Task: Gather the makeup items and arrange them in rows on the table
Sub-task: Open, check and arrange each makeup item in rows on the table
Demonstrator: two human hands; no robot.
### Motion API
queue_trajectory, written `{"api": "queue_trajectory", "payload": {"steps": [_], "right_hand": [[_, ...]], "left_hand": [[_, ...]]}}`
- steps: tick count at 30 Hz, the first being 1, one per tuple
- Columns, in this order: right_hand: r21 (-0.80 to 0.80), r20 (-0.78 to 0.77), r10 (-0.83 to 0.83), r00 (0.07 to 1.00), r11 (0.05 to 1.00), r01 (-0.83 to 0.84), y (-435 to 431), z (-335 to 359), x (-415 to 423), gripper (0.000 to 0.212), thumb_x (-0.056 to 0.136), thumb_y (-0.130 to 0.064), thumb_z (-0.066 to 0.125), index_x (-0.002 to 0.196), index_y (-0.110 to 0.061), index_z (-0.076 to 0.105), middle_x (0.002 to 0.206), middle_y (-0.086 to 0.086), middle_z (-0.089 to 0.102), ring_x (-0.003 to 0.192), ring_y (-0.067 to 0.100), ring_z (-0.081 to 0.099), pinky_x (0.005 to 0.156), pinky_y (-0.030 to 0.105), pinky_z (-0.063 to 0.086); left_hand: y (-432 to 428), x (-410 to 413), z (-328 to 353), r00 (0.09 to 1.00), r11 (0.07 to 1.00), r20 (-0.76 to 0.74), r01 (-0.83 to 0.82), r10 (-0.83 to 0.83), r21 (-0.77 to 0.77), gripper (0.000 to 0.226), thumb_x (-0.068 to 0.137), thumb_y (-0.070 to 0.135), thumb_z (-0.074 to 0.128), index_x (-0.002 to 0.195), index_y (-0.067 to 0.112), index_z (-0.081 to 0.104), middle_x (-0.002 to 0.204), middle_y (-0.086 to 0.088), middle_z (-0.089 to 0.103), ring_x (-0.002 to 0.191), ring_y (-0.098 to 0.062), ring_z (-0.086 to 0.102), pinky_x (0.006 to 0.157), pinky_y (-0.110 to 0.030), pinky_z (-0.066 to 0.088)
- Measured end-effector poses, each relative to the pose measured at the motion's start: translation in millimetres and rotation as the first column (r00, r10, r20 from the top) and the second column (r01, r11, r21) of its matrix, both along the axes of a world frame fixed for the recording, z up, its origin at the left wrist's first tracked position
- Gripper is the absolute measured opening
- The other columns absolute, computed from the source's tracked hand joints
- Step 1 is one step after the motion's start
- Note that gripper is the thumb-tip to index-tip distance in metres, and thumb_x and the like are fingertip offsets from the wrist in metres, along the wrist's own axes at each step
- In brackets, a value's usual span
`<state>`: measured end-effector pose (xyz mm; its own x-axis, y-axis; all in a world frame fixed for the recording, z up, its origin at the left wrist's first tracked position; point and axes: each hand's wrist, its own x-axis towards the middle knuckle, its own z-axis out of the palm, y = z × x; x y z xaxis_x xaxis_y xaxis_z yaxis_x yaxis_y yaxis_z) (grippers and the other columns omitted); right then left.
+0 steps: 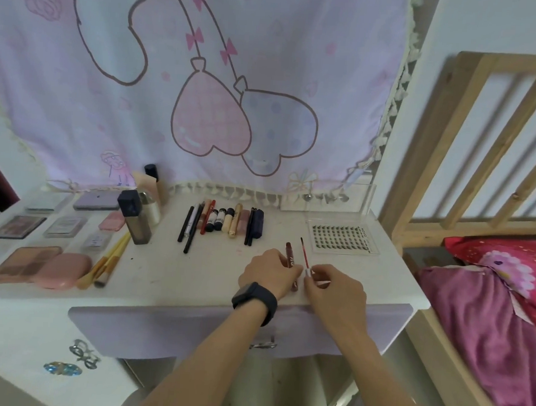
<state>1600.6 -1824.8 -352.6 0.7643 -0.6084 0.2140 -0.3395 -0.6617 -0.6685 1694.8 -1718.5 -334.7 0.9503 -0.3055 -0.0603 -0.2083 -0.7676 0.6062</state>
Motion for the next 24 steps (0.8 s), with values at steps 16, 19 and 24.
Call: {"api": "queue_trajectory", "payload": {"steps": [16,19,24], "right_hand": [[-0.127,0.043,0.028,0.999,0.992,-0.022,-0.9,-10.3,1.0,0.025,0.097,-0.042,0.061,0.102,-0.021,0.074,0.091,-0.005,0.073,0.080,0.016,0.064,0.067,0.027,0.039],[-0.144,0.041,0.041,0.998,0.989,-0.034,-6.2,-13.3,-2.7,0.025,0.098,-0.041,0.059,0.108,-0.023,0.073,0.096,-0.005,0.073,0.083,0.017,0.060,0.070,0.028,0.037],[-0.108,0.066,0.067,0.996,0.992,-0.060,-8.9,-17.9,-11.0,0.029,0.098,-0.042,0.059,0.117,-0.024,0.072,0.103,-0.008,0.072,0.087,0.011,0.056,0.076,0.023,0.035]], "left_hand": [[4.0,3.0,5.6,0.992,0.990,-0.094,0.072,-0.084,-0.123,0.028,0.083,0.049,0.065,0.104,0.034,0.073,0.106,0.007,0.074,0.099,-0.015,0.067,0.090,-0.036,0.055],[2.5,2.0,3.6,0.988,0.987,-0.102,0.104,-0.117,-0.124,0.031,0.079,0.054,0.068,0.104,0.035,0.073,0.108,0.007,0.073,0.100,-0.014,0.066,0.089,-0.034,0.055],[2.5,1.6,0.0,0.987,0.985,-0.104,0.112,-0.126,-0.129,0.036,0.076,0.056,0.068,0.105,0.036,0.072,0.109,0.007,0.072,0.100,-0.013,0.066,0.088,-0.033,0.055]]}}
